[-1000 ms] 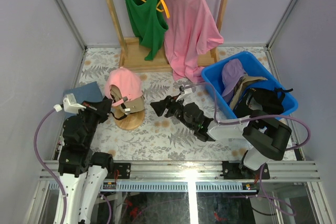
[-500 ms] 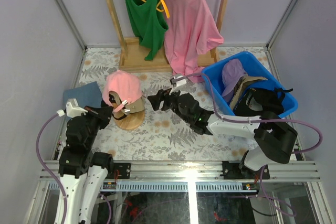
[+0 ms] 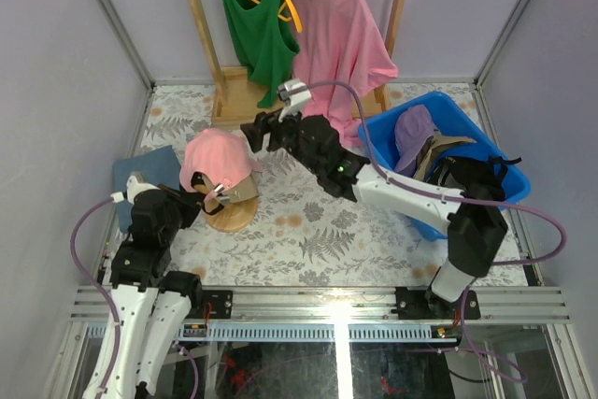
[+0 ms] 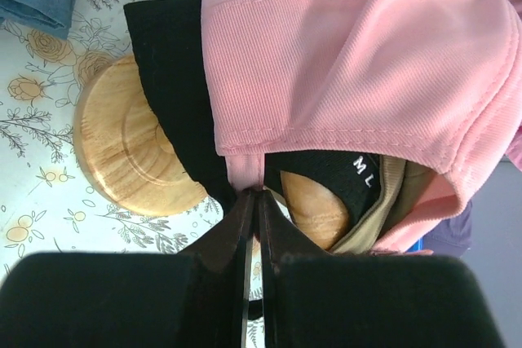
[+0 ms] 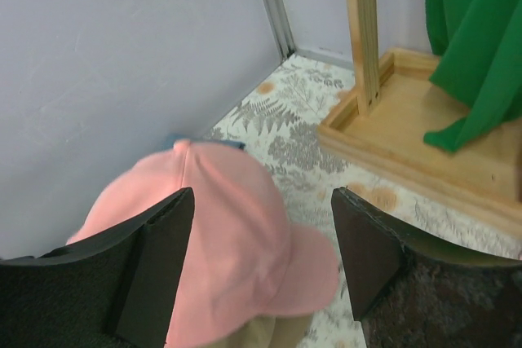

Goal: Stack the hats
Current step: Stack the hat on the hat.

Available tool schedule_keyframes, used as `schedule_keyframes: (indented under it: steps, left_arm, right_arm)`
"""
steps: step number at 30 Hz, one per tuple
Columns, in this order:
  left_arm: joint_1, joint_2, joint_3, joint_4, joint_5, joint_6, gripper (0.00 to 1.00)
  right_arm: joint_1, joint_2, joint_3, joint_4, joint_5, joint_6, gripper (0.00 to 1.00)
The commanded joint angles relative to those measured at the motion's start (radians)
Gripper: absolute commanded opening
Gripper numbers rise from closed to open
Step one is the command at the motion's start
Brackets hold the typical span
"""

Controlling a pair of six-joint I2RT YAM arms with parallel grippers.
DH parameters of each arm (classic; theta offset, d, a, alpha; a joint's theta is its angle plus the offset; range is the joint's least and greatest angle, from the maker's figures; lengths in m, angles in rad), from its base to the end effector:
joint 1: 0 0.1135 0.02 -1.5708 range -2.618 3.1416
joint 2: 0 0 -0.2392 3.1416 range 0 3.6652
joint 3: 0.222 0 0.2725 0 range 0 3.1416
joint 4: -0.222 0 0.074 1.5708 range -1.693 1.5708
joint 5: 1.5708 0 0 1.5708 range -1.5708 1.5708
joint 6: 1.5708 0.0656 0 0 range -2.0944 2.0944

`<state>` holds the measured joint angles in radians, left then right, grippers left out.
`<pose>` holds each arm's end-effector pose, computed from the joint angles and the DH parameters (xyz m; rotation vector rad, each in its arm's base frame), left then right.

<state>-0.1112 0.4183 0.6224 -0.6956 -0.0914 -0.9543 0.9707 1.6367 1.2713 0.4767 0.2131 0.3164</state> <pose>0.1720 -0.0132 0.2575 -0.9150 1.8994 -0.5581 0.2615 0.3575 0.3286 -0.3152 1.4927 0.8866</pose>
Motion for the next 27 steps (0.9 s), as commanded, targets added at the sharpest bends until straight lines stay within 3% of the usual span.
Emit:
schedule_keyframes:
  steps: [1,8,16,27]
  left_arm:
    - [-0.004,0.04,0.005,-0.023,-0.053,-0.012,0.0]
    - [-0.003,0.139,0.039,0.041,-0.117,0.01,0.0]
    - [-0.004,0.262,0.074,0.149,-0.147,0.041,0.0]
    - [0.031,0.414,0.15,0.243,-0.099,0.131,0.0]
  right_arm:
    - [-0.045,0.113,0.2,-0.104,-0.108,-0.074,0.76]
    - [-0.112,0.32,0.492,-0.226,-0.219,-0.09,0.76]
    - [-0.142,0.452,0.673,-0.304,-0.322,-0.099,0.76]
    - [-0.144,0.421,0.552,-0.262,-0.421,-0.057,0.72]
